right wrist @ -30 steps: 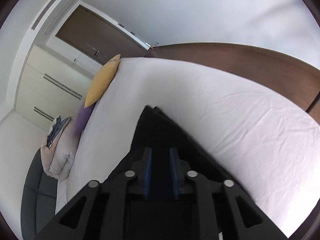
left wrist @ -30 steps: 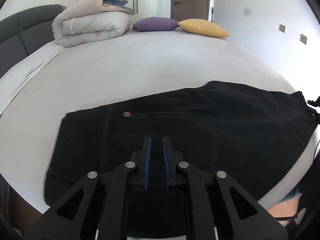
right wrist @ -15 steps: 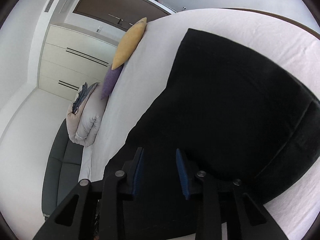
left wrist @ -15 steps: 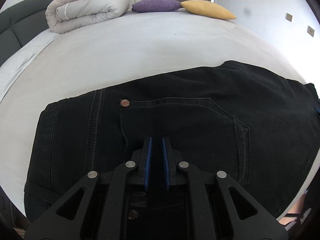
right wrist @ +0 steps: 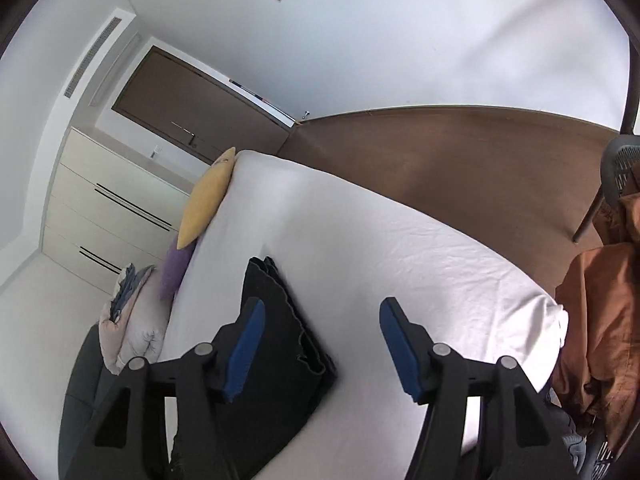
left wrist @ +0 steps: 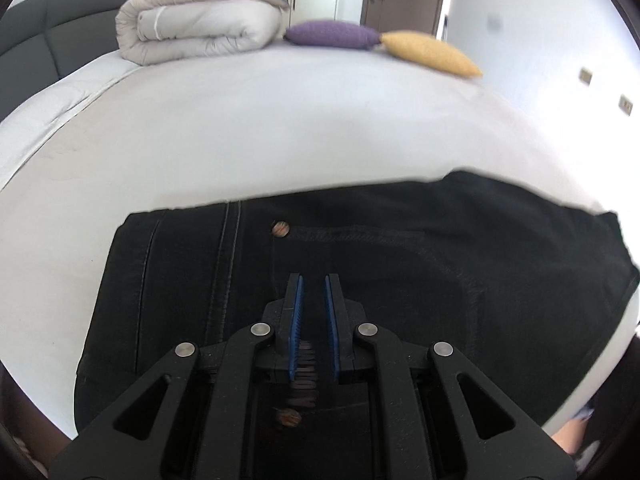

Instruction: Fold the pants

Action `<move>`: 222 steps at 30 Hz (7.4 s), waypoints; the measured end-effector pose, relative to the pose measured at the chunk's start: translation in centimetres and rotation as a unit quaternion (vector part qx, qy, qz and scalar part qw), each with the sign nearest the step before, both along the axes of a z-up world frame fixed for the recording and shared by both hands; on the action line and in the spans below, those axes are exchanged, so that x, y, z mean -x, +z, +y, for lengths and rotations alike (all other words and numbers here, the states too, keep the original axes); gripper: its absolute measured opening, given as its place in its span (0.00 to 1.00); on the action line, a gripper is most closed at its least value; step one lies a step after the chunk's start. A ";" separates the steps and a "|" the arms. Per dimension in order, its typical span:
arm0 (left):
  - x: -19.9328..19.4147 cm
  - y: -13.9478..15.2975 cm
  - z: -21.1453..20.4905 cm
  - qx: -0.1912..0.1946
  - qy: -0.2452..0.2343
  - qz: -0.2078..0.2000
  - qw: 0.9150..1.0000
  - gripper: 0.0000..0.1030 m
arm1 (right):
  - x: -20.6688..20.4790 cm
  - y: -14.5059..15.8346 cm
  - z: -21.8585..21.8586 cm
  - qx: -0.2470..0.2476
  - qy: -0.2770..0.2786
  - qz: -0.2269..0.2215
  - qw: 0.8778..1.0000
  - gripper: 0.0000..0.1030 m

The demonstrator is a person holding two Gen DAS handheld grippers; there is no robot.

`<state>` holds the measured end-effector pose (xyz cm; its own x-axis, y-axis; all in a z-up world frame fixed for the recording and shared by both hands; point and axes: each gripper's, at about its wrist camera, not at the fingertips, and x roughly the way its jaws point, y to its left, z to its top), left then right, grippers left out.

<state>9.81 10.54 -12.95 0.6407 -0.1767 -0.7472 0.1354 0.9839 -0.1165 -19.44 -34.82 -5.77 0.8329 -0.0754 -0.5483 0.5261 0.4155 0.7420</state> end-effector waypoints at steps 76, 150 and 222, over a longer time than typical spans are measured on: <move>-6.6 -2.2 -27.3 0.332 -0.168 0.277 0.886 0.56 | -12.8 -1.8 36.0 0.620 0.316 0.139 0.704 0.11; -0.6 -1.4 -12.7 -0.093 -0.152 0.086 0.980 0.16 | -26.8 -2.8 6.3 -0.006 0.507 0.018 0.862 0.43; 13.3 -5.4 24.2 0.547 0.295 -0.002 0.783 0.92 | -16.7 -6.8 10.6 -0.094 0.465 0.033 0.880 0.60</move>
<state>-3.46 34.77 -18.40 0.8539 -0.3831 -0.3522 -0.3020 0.1864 -0.9349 -2.76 -24.25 -12.53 0.4518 0.7195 -0.5275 0.0682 0.5617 0.8245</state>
